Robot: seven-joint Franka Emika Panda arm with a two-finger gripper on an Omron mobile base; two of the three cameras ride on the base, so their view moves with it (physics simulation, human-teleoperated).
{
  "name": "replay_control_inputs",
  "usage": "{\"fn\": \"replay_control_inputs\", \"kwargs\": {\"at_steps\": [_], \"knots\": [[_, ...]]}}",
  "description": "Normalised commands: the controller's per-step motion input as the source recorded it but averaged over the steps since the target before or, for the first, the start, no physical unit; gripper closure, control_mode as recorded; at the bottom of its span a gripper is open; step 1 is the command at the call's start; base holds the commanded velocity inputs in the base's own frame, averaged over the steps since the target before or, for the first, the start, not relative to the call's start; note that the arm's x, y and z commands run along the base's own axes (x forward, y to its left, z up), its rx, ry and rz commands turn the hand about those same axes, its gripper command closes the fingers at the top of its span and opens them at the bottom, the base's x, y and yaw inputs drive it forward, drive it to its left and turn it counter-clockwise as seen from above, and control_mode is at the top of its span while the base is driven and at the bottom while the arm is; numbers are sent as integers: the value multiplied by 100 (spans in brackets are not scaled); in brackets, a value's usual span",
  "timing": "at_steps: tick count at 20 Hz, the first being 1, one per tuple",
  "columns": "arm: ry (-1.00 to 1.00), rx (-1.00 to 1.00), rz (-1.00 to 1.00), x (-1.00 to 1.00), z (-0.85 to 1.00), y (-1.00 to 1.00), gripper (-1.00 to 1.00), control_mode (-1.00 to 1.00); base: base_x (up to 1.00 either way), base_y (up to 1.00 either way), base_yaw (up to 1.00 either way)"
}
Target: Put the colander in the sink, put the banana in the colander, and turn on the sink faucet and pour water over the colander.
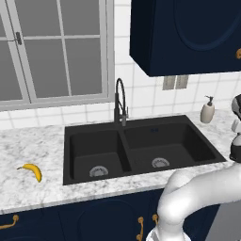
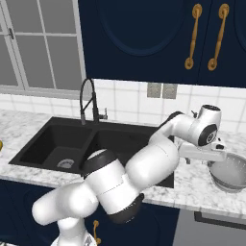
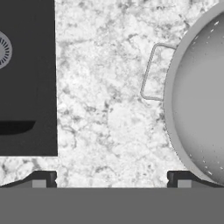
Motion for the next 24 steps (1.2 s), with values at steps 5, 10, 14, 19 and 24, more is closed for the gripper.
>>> {"fn": "replay_control_inputs", "kwargs": {"at_steps": [5, 10, 14, 19, 24], "knots": [[0, 0, 0, 1, -23, 0, -100, -100, 0, 0, 0], [0, 0, 0, 1, -23, 0, -100, -100, 0, 0, 0], [0, 0, 0, 7, -5, -5, -100, -100, 0, 0, 0], [0, 0, 0, 16, 0, -3, -100, -100, 0, 0, 0], [0, 0, 0, 35, 0, -1, -100, -100, 0, 0, 0]]}}
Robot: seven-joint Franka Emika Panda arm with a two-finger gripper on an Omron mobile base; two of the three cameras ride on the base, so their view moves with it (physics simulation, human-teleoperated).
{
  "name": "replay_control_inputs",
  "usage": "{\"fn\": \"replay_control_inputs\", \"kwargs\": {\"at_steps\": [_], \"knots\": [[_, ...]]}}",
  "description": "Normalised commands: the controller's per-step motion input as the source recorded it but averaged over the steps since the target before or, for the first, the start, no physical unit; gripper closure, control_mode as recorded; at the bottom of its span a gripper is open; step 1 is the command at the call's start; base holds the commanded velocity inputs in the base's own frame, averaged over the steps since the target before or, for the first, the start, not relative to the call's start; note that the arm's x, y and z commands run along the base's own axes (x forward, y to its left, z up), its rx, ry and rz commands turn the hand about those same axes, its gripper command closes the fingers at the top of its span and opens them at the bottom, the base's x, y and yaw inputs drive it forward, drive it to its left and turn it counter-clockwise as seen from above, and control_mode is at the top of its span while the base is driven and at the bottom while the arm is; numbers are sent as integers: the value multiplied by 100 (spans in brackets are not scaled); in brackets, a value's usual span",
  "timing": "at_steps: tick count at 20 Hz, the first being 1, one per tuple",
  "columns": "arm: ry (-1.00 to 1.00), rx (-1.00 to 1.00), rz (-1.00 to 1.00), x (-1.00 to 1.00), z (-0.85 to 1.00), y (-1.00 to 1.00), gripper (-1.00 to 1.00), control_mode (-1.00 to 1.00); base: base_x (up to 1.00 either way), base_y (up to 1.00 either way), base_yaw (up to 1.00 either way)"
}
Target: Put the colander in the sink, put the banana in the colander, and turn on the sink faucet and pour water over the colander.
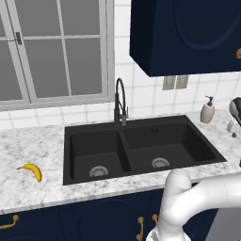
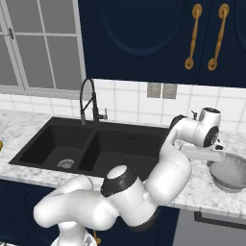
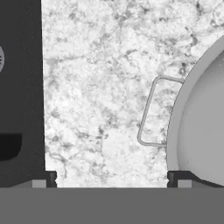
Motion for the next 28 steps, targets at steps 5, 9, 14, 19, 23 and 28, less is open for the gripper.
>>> {"fn": "replay_control_inputs", "kwargs": {"at_steps": [5, 9, 14, 19, 23, 28], "knots": [[1, 0, 0, 26, 0, -17, -100, -100, 0, 0, 0], [1, 0, 0, 14, 0, -24, -100, -100, 0, 0, 0], [0, 0, 0, 15, -5, -17, -100, -100, 0, 0, 0], [3, 0, 0, 1, -24, -8, -100, -100, 0, 0, 0], [2, 0, 0, 1, -21, 0, -100, -100, 0, 0, 0], [1, 0, 0, 2, -17, 0, -100, -100, 0, 0, 0]]}}
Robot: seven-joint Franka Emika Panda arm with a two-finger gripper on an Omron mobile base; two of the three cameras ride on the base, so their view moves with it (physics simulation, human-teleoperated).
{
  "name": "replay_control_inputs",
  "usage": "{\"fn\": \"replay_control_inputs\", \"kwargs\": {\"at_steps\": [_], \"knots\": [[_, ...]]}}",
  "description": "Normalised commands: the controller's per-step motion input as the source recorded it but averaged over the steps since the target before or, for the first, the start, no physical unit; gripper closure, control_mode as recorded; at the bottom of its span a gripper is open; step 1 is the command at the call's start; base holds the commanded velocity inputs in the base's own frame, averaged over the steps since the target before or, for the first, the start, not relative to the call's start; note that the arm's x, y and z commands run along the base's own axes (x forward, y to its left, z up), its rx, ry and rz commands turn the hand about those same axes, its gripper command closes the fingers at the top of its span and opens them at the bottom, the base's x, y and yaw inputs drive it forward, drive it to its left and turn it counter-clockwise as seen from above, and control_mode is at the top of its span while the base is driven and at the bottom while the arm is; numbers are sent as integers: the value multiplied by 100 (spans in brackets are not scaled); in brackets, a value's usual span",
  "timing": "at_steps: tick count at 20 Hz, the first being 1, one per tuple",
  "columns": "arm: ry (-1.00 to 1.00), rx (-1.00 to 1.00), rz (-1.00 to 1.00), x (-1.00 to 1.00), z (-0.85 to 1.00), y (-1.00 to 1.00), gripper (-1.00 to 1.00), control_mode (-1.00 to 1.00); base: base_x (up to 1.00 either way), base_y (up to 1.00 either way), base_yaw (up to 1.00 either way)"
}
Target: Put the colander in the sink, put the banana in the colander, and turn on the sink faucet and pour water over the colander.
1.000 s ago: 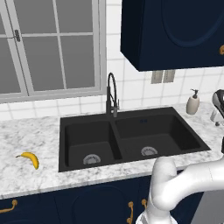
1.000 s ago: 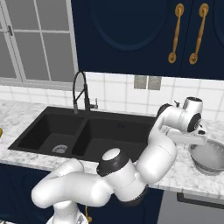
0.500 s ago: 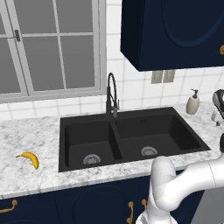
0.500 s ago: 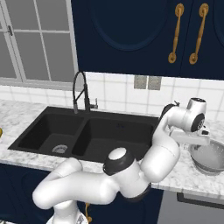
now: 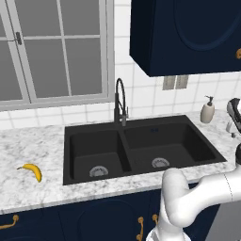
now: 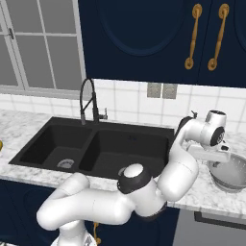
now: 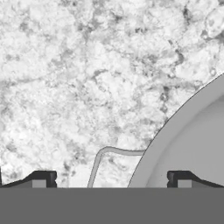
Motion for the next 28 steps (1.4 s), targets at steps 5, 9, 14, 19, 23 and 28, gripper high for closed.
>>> {"fn": "replay_control_inputs", "kwargs": {"at_steps": [5, 9, 14, 19, 23, 28], "knots": [[0, 0, 0, 0, -20, 0, -100, -100, 0, 0, 0], [0, 0, 0, 0, -10, 0, 100, -100, 0, 0, 0], [0, 0, 0, 0, 0, 0, 100, -100, 0, 0, 0], [0, 0, 0, 0, 0, 0, 100, -100, 0, 0, 0], [0, 0, 0, -18, 9, 2, 100, -100, 0, 0, 0], [-12, 0, 1, -60, 22, 20, 100, -100, 0, 0, 0]]}}
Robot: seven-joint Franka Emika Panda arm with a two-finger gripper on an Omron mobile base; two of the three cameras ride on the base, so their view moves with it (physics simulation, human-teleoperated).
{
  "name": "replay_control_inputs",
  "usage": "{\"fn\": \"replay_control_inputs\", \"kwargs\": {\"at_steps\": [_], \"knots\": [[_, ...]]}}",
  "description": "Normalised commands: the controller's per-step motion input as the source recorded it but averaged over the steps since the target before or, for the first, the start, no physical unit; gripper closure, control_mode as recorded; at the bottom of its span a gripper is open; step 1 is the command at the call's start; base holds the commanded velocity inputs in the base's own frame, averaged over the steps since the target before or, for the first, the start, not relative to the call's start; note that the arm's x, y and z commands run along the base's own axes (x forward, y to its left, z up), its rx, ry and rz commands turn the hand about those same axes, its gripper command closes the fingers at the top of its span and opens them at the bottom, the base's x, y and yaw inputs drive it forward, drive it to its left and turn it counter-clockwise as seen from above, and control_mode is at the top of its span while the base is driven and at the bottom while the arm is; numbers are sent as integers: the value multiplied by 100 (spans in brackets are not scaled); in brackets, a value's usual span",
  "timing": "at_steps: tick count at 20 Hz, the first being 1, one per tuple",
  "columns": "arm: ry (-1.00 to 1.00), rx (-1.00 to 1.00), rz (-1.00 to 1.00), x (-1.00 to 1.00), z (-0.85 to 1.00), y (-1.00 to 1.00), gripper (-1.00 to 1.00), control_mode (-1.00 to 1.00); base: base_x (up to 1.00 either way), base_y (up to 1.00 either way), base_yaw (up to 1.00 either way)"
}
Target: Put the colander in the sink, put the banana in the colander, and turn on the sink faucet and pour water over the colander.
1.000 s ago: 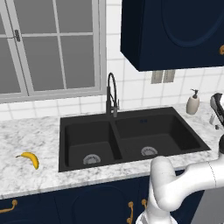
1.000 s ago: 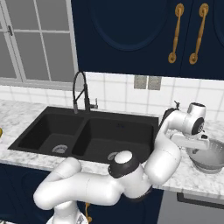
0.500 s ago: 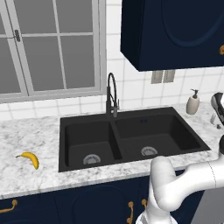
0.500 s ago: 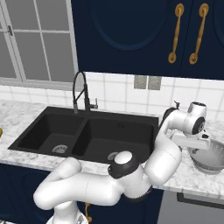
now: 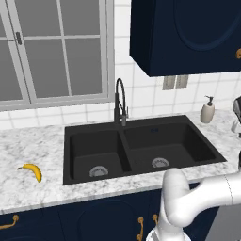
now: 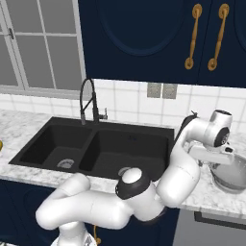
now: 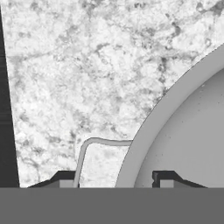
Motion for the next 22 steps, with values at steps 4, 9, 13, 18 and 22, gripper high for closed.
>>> {"fn": "replay_control_inputs", "kwargs": {"at_steps": [4, 9, 13, 18, 22], "knots": [[-11, 0, 2, -57, 23, 41, 100, -100, 0, 0, 0], [-7, -1, 8, -59, 14, 53, 100, -100, 0, 0, 0], [-7, 0, 10, -23, 32, 55, 100, -100, 0, 0, 0], [-3, 0, 11, -9, 32, 65, 100, -100, 0, 0, 0], [-1, -1, 10, 0, 18, 72, 100, -100, 0, 0, 0]]}}
